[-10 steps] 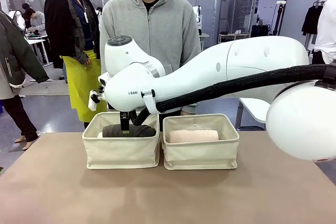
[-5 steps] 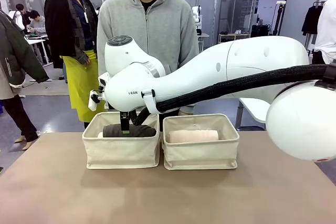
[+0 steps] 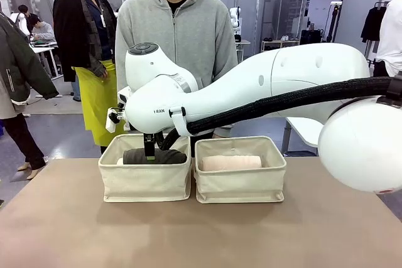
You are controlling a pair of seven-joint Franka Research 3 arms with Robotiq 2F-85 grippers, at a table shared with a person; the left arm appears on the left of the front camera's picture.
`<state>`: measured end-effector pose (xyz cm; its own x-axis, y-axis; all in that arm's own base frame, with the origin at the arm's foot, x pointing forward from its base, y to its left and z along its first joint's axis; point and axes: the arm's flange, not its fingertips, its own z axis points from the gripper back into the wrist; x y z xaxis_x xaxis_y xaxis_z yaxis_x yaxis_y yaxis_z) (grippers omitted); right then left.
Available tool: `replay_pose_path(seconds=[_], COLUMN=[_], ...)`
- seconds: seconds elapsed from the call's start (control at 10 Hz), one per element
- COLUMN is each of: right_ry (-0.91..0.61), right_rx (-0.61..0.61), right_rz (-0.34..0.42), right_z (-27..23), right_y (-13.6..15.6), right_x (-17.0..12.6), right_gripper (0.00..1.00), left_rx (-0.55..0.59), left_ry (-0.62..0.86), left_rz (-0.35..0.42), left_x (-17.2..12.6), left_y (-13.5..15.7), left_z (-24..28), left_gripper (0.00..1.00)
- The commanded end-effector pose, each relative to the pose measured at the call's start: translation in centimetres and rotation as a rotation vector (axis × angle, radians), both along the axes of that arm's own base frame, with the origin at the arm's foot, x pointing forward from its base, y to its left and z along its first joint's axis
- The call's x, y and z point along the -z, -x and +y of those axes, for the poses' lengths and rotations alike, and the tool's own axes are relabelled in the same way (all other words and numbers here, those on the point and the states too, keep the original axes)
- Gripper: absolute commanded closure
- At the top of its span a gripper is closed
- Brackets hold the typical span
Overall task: Divide the towels into two baskets.
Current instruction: Pick up one hotel-folded towel from the bottom of the table and place it in the Fabric basket indicated by the person.
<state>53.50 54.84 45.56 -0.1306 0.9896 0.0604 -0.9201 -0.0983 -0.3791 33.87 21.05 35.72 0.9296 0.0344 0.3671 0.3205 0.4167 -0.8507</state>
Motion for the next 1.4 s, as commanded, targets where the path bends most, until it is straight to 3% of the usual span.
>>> replay_pose_path(seconds=[0.0, 0.4, 0.6, 0.7, 0.9, 1.2, 1.3], right_ry=[-0.027, -0.201, -0.384, -0.451, -0.654, -0.9, -1.005], right_rx=[0.03, 0.217, 0.33, 0.367, 0.418, 0.54, 0.612], right_rz=[0.061, 0.193, 0.296, 0.388, 0.67, 0.938, 0.982], right_z=[-1.5, -13.0, -19.6, -22.5, -29.2, -39.5, -43.6], right_y=[1.4, 8.6, 10.4, 11.0, 10.6, 8.7, 8.7], right_x=[-1.2, -3.0, -4.1, -4.6, -5.3, -5.1, -4.1], right_gripper=[0.0, 0.0, 0.0, 0.0, 0.0, 0.0, 0.0], left_rx=[-0.009, -0.009, -0.009, -0.009, -0.009, -0.009, -0.009], left_ry=[0.005, 0.005, 0.005, 0.005, 0.005, 0.005, 0.005], left_rz=[-0.008, -0.008, -0.008, -0.008, -0.008, -0.008, -0.008], left_x=[-0.3, -0.3, -0.3, -0.3, -0.3, -0.3, -0.3], left_y=[0.2, 0.2, 0.2, 0.2, 0.2, 0.2, 0.2], left_z=[0.1, 0.1, 0.1, 0.1, 0.1, 0.1, 0.1], left_gripper=[0.0, 0.0, 0.0, 0.0, 0.0, 0.0, 0.0])
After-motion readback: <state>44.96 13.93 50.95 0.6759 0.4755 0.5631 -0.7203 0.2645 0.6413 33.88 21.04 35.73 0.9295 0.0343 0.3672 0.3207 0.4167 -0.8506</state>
